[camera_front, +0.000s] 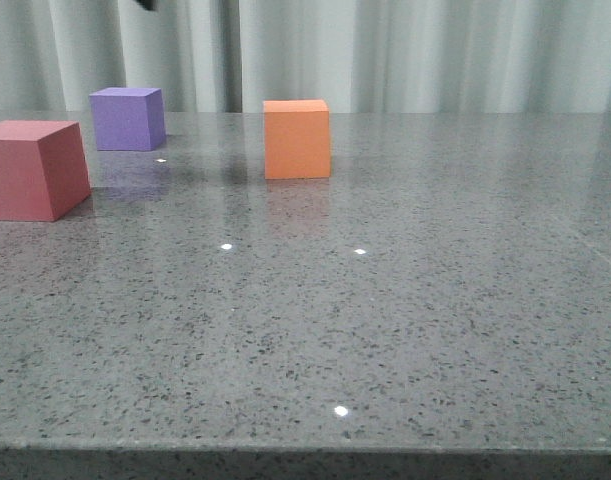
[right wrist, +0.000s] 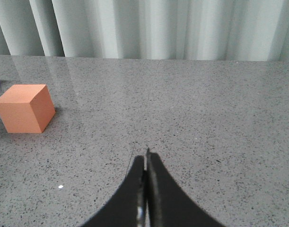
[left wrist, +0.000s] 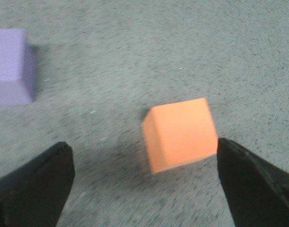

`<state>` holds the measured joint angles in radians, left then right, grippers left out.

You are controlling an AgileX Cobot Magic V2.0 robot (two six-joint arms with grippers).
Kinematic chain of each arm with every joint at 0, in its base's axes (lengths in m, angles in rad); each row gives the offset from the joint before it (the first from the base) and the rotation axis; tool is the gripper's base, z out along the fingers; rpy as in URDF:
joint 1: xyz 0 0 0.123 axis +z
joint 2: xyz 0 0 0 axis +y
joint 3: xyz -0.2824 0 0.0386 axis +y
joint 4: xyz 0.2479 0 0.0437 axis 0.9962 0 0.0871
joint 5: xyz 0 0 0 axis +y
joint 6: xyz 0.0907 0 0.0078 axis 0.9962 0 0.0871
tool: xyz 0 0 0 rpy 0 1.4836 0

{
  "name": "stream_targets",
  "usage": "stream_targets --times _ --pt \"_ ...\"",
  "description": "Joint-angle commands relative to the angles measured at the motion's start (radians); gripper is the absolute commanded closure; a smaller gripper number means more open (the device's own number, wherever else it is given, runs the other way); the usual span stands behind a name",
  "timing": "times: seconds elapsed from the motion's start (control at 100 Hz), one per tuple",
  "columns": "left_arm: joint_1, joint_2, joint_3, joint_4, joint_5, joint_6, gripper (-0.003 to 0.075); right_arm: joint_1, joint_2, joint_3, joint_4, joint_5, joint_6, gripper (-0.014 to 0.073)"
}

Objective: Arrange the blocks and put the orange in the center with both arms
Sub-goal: 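Lower the left gripper over the orange cube and grasp it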

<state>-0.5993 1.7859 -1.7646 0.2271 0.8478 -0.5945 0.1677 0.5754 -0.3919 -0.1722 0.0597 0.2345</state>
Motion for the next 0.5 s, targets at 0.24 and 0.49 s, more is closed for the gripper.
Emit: stream_targets --times 0.24,0.49 --pt "-0.097 0.207 -0.312 0.198 0.090 -0.122 0.0144 -0.006 -0.002 -0.029 -0.011 -0.076 -0.007 0.0662" --pt "-0.097 0.226 -0.316 0.198 0.074 -0.147 0.0144 -0.006 -0.002 -0.029 -0.011 -0.076 -0.007 0.0662"
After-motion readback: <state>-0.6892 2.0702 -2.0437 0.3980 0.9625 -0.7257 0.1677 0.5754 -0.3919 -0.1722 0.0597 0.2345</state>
